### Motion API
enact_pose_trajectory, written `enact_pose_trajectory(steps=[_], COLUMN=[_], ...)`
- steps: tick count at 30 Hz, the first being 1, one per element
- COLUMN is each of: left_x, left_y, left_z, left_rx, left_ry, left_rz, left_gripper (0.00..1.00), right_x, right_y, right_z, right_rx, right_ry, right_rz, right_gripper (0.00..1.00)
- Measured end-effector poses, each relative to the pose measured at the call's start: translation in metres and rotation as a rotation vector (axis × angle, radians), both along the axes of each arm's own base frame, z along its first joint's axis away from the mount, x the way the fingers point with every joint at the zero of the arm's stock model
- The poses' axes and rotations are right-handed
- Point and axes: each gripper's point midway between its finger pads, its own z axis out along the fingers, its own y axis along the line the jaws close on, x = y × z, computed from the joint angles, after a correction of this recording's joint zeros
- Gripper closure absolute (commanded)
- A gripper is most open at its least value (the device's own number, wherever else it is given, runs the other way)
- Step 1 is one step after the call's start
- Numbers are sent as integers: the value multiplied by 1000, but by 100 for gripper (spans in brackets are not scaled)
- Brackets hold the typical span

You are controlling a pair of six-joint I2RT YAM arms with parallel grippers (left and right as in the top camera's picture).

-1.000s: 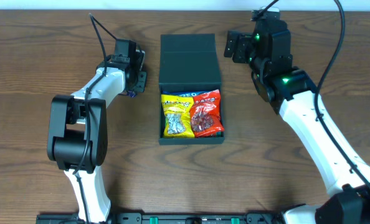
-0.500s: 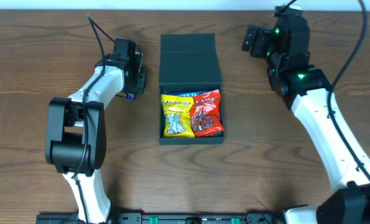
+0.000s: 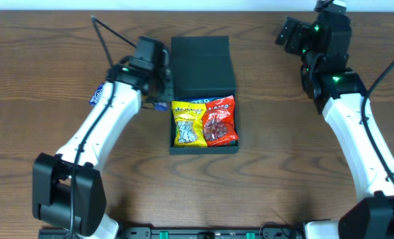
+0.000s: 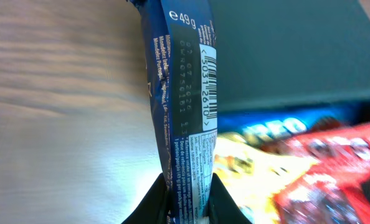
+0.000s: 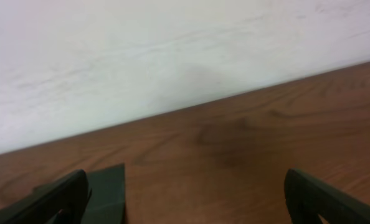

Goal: Pack container
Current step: 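Lower the chocolate bar into the box and release it, then move left gripper to the blue Eclipse tin and grasp it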

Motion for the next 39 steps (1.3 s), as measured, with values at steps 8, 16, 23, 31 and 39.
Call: enact_pose_trajectory(steps=[8, 16, 23, 31, 39], left_x=[-56, -71, -70, -55, 19], left_y=[-50, -37, -37, -26, 68], left_z=[-10, -16, -16, -8, 75], left_rx=[-7, 65, 66, 91, 173], left_ry=[157, 213, 210, 137, -263], left_rz=[-6, 106, 101, 50, 143], left_gripper=[94, 30, 16, 10, 2], right_x=[1, 1, 1, 2, 3], right_y=[-3, -2, -2, -2, 2], right_z=[2, 2, 2, 4, 5], right_rx=[2, 3, 11, 18, 29], right_ry=[-11, -11, -12, -19, -24], right_rz=[-5, -3, -6, -9, 12], right_gripper=[1, 1, 1, 1, 1])
